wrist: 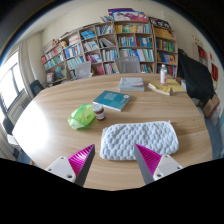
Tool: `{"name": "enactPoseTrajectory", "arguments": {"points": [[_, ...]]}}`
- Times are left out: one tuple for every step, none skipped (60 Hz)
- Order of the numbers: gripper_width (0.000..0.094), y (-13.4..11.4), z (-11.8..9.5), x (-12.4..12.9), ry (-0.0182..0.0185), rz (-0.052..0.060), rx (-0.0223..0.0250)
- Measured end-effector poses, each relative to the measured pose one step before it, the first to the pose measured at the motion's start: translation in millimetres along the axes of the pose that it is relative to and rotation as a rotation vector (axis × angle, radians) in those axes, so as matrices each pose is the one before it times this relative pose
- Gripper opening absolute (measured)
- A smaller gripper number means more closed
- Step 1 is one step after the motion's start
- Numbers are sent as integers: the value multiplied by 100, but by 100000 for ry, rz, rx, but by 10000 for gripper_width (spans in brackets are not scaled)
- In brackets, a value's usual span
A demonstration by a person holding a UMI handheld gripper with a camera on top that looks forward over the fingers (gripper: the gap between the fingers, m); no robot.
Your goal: Fold towel
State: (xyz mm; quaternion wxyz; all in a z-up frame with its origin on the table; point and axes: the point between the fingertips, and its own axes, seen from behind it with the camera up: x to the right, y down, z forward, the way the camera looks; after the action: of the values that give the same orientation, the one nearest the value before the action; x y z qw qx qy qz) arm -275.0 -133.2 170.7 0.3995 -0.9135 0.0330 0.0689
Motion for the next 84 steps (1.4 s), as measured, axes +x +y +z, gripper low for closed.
{"name": "enactPoseTrajectory", "arguments": {"points": [[822, -252, -93, 82, -825, -433, -453], [818, 16, 873, -311, -284, -513, -93], [812, 29, 882, -275, -202, -581, -93], [806, 89, 981, -258, -101, -625, -242], [801, 127, 977, -236, 34, -626, -475], [795, 261, 1147, -172, 70, -613, -701], [794, 168, 804, -309, -29, -478, -1109], [793, 221, 762, -159, -539, -430, -913], [793, 173, 1784, -893, 40, -401, -480], [787, 93, 855, -390, -485, -360, -477], [780, 47, 867, -390, -515, -395, -237], [775, 28, 819, -352, -456, -485, -166], [765, 104, -308, 195, -640, -455, -818], [759, 119, 761, -209, 9, -426, -634], [753, 179, 759, -191, 41, -427, -754], [750, 202, 754, -105, 195, -408, -903], [743, 164, 1754, -309, 706, -81, -686], [735, 199, 975, -251, 667, 47, -823], [727, 239, 656, 29, 502, 332, -891], [718, 221, 640, 50, 463, 445, -780], [706, 218, 637, 72, 408, 568, -804], [694, 264, 588, 81, 461, 662, -1024], [678, 352, 235, 342, 334, 689, -1422], [661, 332, 505, 59, 304, 512, -1318], [640, 243, 819, -52, 167, 268, -1281], [619, 286, 523, -50, 403, -174, -935], [600, 262, 384, 143, 487, -496, -993], [579, 313, 306, 375, 793, -816, -1219], [549, 303, 535, 166, 1191, -1300, -783], [502, 377, 363, 331, 1357, -1220, -1129], [447, 261, 273, 402, 1812, -1270, -609], [392, -342, 140, 354, 1938, -2001, 1977], [324, -129, -118, 394, 880, -1297, -78], [283, 121, 215, 170, 1649, -1861, -142], [263, -122, 0, 31, 507, -1180, 698], [250, 145, -225, 68, 51, -925, -559], [224, -47, 208, -180, -187, -535, 272], [182, 21, -2, 92, 168, -572, -198], [119, -66, 25, 321, 936, -328, 143], [64, -15, 19, 493, 1599, -158, -35], [54, -54, 70, 27, 163, 1150, 65], [45, 22, -35, 68, -56, 1116, 125], [42, 7, -5, 8, -239, 389, 107], [39, -16, -1, 10, -135, -507, 127], [35, -31, -21, 11, -33, -784, 141], [30, -31, -25, 9, -95, -338, 270], [28, 22, -39, -14, -257, 176, 69], [26, -35, -38, -32, -507, 713, 313], [26, -35, -57, -82, -873, 1037, 224], [25, -31, -67, -103, -1175, 1178, 59], [25, -53, -112, -29, -1277, 1400, -97], [26, -51, -160, -2, -1226, 1664, -228], [26, -127, -8, 57, -614, 1753, -366], [25, -89, -223, 91, -1063, 1747, -523], [25, -130, -320, 81, -1205, 1556, -512], [26, -260, -384, 59, -1239, 1457, -89], [27, -410, -454, 77, -1229, 1482, 546], [27, -536, -491, 88, -1239, 1425, 1003], [27, -516, -652, 18, -1416, 1369, 1111], [27, -590, -548, 160, -1161, 1362, 1140], [27, -521, -622, 121, -1037, 1486, 769], [27, -526, -601, 197, -1355, 1639, 902], [27, -520, -639, 175, -1299, 1678, 519], [27, -449, -629, 196, -1495, 1622, 561], [27, -468, -635, 237, -1504, 1512, 533], [27, -454, -651, 304, -1317, 1416, 502], [27, -415, -633, 386, -1261, 1305, 703], [28, -513, -674, 435, -997, 1308, 726], [28, -520, -676, 506, -761, 1335, 812], [27, -552, -677, 648, -583, 1424, 667], [27, -534, -674, 503, -220, 1349, 784], [29, -603, -651, 630, -436, 1322, 1025], [30, -590, -616, 756, -128, 1203, 1099], [32, -562, -585, 967, -30, 1141, 912], [34, -403, -512, 993, 529, 804, 600], [35, -376, -456, 1070, 765, 496, 207], [35, -346, -349, 1106, 980, 196, 42], [35, -303, -450, 1266, 909, 127, 218], [36, -289, 42, 1265, 1767, -215, 357], [35, -113, -368, 1397, 1636, 22, 120], [34, -43, -21, 1435, 2042, 25, -226], [34, 39, 73, 1445, 2196, 159, -768], [34, 313, 132, 1376, 2250, 314, -1226], [34, 321, 196, 1317, 2135, 526, -1481]]}}
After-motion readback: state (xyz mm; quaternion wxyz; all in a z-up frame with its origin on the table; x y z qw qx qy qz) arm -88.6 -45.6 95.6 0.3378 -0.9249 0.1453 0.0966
